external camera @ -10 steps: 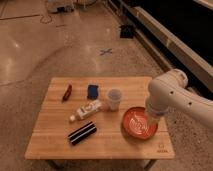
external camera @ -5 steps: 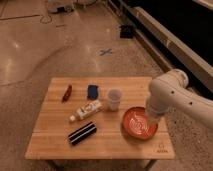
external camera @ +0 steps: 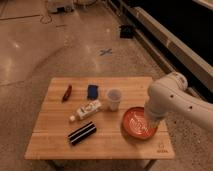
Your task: Push the eraser across the table
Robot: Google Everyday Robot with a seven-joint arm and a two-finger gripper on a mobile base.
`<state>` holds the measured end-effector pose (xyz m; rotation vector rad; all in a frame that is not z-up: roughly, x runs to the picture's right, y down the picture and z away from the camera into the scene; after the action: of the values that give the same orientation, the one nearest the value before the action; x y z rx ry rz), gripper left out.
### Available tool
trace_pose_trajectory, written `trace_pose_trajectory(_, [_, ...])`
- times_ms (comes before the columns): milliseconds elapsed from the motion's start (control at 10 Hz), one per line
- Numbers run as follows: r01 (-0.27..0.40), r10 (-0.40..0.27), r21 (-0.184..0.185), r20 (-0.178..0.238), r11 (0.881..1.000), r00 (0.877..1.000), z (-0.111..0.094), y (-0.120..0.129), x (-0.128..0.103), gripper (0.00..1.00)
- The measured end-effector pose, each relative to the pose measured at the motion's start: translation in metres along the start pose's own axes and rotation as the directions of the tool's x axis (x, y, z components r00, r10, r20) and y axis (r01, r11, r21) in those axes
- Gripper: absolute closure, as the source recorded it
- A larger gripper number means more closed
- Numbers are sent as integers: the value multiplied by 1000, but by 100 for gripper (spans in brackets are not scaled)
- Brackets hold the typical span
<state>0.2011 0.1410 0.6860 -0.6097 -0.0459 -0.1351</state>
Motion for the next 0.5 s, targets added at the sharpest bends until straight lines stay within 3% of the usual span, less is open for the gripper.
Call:
trace_pose_trajectory(300, [11,-11,-3,20,1000,1000,2,2,-10,24])
trace_pose_trajectory(500, [51,-51,4,58,999,997,1,-1,-47,20])
